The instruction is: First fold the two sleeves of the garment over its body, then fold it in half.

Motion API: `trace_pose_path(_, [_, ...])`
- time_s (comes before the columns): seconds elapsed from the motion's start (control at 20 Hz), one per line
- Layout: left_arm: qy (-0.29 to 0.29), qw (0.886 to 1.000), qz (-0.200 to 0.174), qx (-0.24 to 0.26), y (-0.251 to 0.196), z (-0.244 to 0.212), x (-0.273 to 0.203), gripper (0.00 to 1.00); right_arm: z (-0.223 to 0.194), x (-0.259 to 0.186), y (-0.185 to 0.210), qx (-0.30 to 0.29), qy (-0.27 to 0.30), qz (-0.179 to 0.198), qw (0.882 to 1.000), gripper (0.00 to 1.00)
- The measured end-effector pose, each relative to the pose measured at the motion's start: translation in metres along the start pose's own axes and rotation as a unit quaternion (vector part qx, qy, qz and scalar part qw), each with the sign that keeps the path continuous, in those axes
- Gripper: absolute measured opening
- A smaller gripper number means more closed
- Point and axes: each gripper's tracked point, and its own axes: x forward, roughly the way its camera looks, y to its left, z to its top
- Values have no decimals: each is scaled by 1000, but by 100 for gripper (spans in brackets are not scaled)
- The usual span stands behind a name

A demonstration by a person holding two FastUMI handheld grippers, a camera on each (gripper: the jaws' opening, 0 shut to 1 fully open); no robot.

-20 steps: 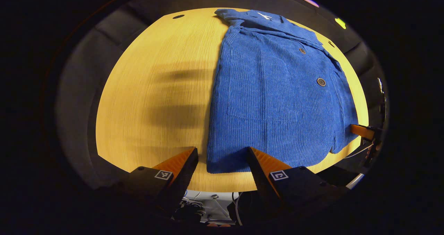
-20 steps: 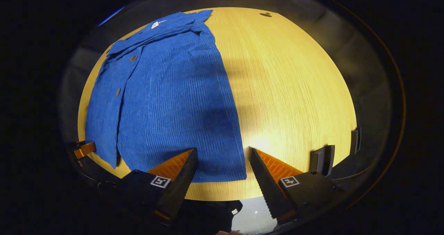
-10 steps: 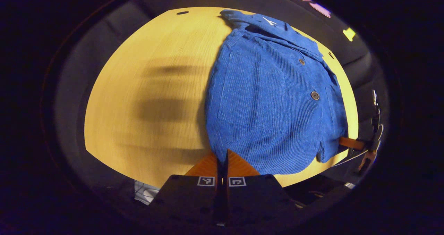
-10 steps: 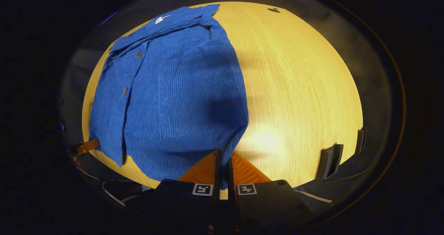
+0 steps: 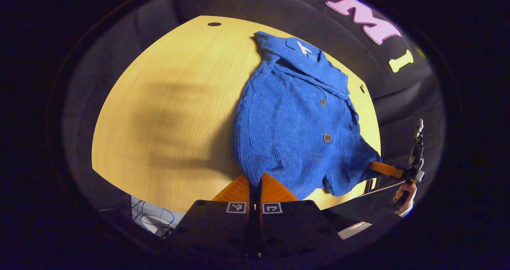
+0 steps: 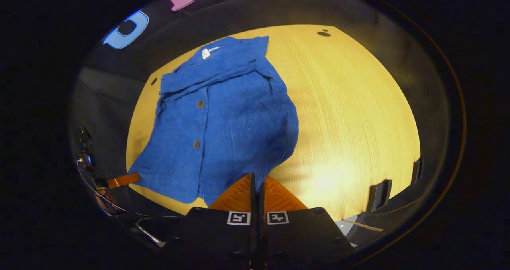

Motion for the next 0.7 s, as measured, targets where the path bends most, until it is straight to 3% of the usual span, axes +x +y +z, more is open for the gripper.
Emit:
trace_pose_path(0.25, [-33, 999, -21, 33, -37, 60, -40, 0, 67, -35, 29, -13, -51, 33, 998, 1])
trace_pose_path(0.45, [-76, 995, -37, 53, -62, 137, -58, 0, 162, -58, 43, -16, -120, 47, 992, 1])
trace_pose_path(0.7, [-117, 991, -2, 60, -51, 251, -44, 0, 281, -40, 58, -27, -168, 45, 984, 1])
